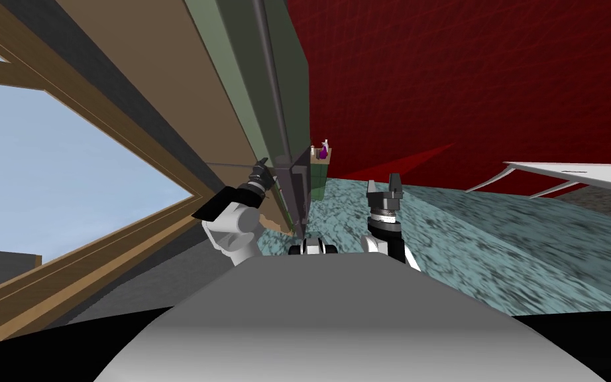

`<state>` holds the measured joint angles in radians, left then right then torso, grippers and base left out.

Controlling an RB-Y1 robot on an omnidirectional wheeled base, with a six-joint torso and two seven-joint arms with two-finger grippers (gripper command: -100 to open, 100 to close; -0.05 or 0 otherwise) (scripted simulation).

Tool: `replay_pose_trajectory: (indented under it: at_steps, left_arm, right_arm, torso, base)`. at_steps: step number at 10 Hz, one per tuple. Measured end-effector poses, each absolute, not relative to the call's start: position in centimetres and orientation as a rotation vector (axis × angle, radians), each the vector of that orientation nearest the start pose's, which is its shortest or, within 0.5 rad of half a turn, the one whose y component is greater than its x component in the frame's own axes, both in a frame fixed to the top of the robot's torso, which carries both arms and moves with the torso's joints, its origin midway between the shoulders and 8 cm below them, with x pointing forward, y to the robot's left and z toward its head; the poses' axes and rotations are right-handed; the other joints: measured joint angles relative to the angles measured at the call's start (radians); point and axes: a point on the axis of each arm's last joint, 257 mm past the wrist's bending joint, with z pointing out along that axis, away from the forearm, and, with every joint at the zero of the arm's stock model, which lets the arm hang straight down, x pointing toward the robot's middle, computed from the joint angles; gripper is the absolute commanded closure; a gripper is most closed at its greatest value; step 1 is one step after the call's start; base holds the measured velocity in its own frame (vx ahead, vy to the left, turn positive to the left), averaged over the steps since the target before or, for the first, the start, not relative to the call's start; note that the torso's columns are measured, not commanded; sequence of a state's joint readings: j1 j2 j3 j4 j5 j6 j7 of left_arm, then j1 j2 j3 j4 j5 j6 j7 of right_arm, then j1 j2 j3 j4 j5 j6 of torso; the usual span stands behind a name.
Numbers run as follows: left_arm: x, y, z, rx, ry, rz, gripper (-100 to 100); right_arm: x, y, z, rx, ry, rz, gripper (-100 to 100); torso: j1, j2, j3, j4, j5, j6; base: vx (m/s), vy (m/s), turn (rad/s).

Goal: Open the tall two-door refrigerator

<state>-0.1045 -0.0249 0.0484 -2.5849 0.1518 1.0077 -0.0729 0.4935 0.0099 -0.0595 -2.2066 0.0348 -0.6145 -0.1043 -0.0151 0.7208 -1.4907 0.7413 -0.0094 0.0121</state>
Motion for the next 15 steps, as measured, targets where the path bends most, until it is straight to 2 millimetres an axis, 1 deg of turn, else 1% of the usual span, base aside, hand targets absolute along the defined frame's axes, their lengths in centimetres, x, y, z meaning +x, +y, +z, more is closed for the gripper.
replay_pose_trajectory:
  at_steps: [2, 3, 4, 5, 6, 7, 8, 9, 11, 12, 14, 15]
  left_arm:
    - [45.0, 19.4, 4.9, -1.110, 1.202, -1.358, -100]
    - [44.9, 19.5, 4.8, -1.117, 1.204, -1.353, 100]
    - [45.2, 19.5, 4.5, -1.118, 1.210, -1.348, 100]
    - [45.2, 19.5, 4.3, -1.121, 1.214, -1.344, 100]
    - [45.3, 20.1, 4.3, -1.129, 1.205, -1.331, 100]
    - [45.3, 21.0, 4.4, -1.141, 1.187, -1.310, 100]
    - [45.3, 21.5, 4.4, -1.147, 1.176, -1.299, 100]
    - [45.1, 22.0, 4.4, -1.154, 1.165, -1.287, 100]
    - [45.1, 23.7, 4.0, -1.183, 1.138, -1.249, 100]
    - [45.1, 24.1, 3.9, -1.192, 1.131, -1.238, 100]
    - [45.1, 25.6, 4.4, -1.201, 1.094, -1.212, 100]
    - [44.8, 26.0, 4.4, -1.207, 1.083, -1.202, 100]
  right_arm:
    - [33.6, -29.4, 1.6, 0.633, 0.566, 1.333, 0]
    - [33.6, -29.4, 1.6, 0.633, 0.566, 1.333, 0]
    - [33.6, -29.4, 1.6, 0.633, 0.566, 1.333, 0]
    - [33.6, -29.4, 1.6, 0.633, 0.566, 1.333, 0]
    - [33.6, -29.4, 1.6, 0.634, 0.566, 1.334, 0]
    - [33.6, -29.4, 1.6, 0.634, 0.565, 1.334, 0]
    - [33.6, -29.4, 1.6, 0.633, 0.565, 1.334, 0]
    - [33.6, -29.3, 1.6, 0.634, 0.565, 1.334, 0]
    - [33.6, -29.4, 1.6, 0.634, 0.565, 1.334, 0]
    - [33.6, -29.4, 1.6, 0.633, 0.565, 1.334, 0]
    - [33.6, -29.4, 1.6, 0.634, 0.565, 1.334, 0]
    - [33.6, -29.4, 1.6, 0.633, 0.565, 1.334, 0]
  torso:
    - [0.010, -0.001, 0.001, -0.004, 0.005, -0.005]
    - [0.010, 0.000, 0.001, -0.007, 0.007, -0.004]
    - [0.008, 0.004, 0.004, -0.004, 0.005, -0.004]
    - [0.008, 0.008, 0.007, -0.004, 0.006, -0.008]
    - [0.002, 0.010, 0.010, -0.004, 0.005, -0.009]
    - [-0.003, 0.008, 0.008, -0.004, 0.002, -0.007]
    - [-0.001, 0.008, 0.008, -0.006, 0.003, -0.003]
    - [0.000, 0.008, 0.007, -0.005, 0.003, -0.005]
    - [0.010, 0.003, 0.003, -0.003, 0.005, -0.006]
    - [0.015, 0.003, 0.002, -0.002, 0.005, -0.004]
    - [0.006, 0.004, 0.004, -0.003, 0.004, -0.006]
    - [0.008, 0.005, 0.004, -0.003, 0.003, -0.004]
  base:
    - [0.053, 0.018, 0.060]
    - [-0.064, -0.001, -0.026]
    - [-0.049, 0.004, -0.001]
    - [-0.002, -0.162, 0.113]
    - [0.055, -0.303, 0.202]
    - [-0.004, -0.315, 0.082]
    - [-0.036, -0.374, 0.047]
    - [0.005, -0.402, 0.118]
    - [0.020, -0.331, 0.125]
    - [-0.023, -0.284, 0.055]
    - [0.022, -0.336, 0.105]
    - [-0.038, -0.277, 0.075]
